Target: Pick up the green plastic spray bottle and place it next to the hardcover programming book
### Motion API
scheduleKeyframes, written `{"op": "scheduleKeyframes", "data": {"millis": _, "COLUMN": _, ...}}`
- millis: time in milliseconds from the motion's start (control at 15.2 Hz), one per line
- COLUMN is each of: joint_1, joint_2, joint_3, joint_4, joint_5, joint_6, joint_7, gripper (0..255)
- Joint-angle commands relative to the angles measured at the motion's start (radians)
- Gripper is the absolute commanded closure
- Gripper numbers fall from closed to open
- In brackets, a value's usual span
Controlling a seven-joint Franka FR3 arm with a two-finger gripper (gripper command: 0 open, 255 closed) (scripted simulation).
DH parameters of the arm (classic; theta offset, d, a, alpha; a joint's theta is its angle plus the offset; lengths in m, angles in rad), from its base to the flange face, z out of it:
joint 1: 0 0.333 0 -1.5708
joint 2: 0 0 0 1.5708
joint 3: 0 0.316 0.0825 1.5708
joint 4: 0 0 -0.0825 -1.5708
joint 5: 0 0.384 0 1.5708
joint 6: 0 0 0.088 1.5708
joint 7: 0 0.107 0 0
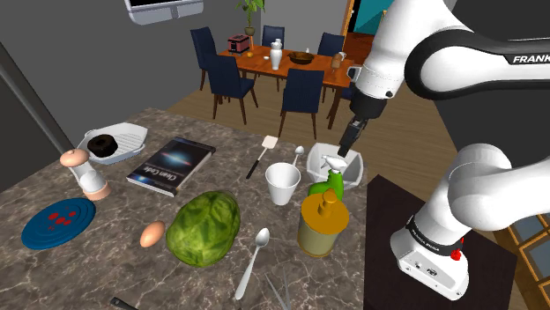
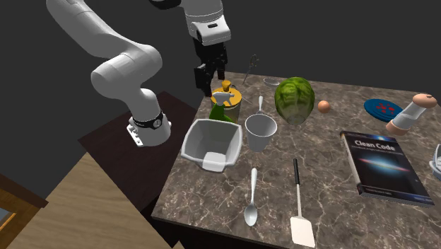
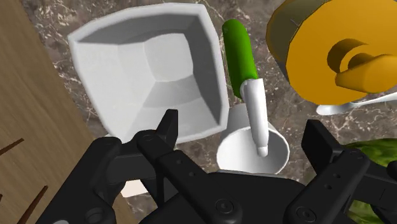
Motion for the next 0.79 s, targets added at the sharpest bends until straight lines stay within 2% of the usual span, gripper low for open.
{"op": "scheduleKeyframes", "data": {"millis": 0, "joint_1": 0.033, "joint_2": -0.005, "joint_3": 0.032, "joint_4": -0.046, "joint_5": 0.024, "joint_6": 0.028, "joint_7": 0.008, "gripper": 0}}
{"op": "scheduleKeyframes", "data": {"millis": 528, "joint_1": 0.044, "joint_2": 0.031, "joint_3": 0.054, "joint_4": -0.131, "joint_5": 0.047, "joint_6": 0.149, "joint_7": 0.005, "gripper": 0}}
{"op": "scheduleKeyframes", "data": {"millis": 726, "joint_1": 0.044, "joint_2": 0.031, "joint_3": 0.054, "joint_4": -0.131, "joint_5": 0.047, "joint_6": 0.149, "joint_7": 0.005, "gripper": 0}}
